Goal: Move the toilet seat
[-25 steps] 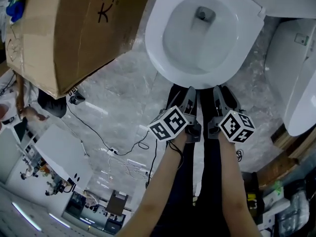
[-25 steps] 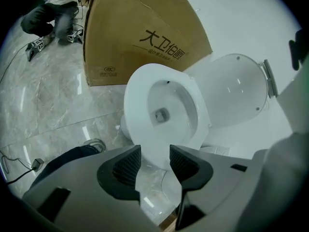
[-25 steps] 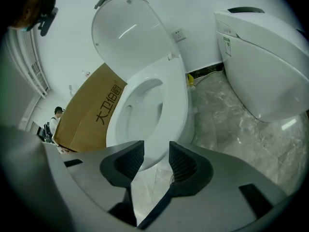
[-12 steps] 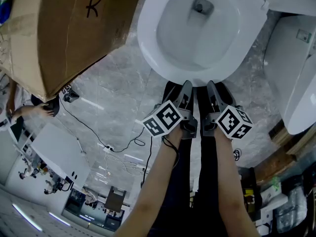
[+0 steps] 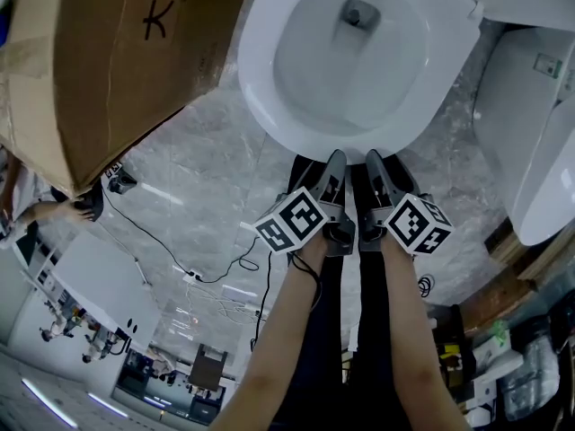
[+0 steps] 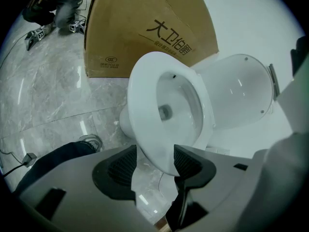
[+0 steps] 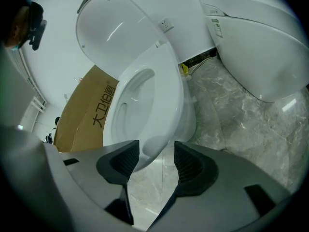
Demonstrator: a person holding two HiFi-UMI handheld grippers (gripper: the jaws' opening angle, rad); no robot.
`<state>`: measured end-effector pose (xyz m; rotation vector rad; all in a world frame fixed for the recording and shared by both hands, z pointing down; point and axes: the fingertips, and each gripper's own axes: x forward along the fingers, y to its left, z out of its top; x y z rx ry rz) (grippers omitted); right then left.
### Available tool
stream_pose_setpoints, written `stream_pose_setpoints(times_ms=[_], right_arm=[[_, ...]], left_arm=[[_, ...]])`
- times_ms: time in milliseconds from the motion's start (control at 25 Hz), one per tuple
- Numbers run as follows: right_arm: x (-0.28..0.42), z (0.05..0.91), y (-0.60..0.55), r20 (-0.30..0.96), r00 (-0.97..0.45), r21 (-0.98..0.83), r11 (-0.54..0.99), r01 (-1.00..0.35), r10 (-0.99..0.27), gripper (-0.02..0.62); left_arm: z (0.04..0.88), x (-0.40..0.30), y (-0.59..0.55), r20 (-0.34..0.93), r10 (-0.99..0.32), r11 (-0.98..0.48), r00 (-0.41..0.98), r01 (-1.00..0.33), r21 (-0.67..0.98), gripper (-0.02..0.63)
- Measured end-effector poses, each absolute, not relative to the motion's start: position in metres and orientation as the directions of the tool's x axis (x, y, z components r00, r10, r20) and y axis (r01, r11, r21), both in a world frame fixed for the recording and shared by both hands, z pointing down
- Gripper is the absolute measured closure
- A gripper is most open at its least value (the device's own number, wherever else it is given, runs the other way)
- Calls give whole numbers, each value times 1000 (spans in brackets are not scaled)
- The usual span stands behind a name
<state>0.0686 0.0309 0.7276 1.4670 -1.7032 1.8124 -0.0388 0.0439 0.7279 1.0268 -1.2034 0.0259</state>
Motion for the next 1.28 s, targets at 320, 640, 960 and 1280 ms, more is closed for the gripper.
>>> stream_pose_setpoints(times_ms=[320, 640, 960, 1280], right_arm=[[63, 732, 29, 765, -482, -616, -267, -741, -427, 376], [60, 730, 27, 773, -488, -610, -261, -748, -406, 383], [61, 726, 27, 785, -472, -591, -260, -764, -401, 387], [60, 711, 27, 777, -469, -599, -264, -756, -419, 385]], left_arm=[[730, -35, 42, 772, -486, 578, 410, -512, 635, 373], [729, -35, 43, 773, -492, 592, 401, -497, 634, 374], [727, -37, 46, 777, -485, 582, 400, -516, 629, 422], [709, -39, 48, 773, -497, 572, 393, -521, 633, 434]])
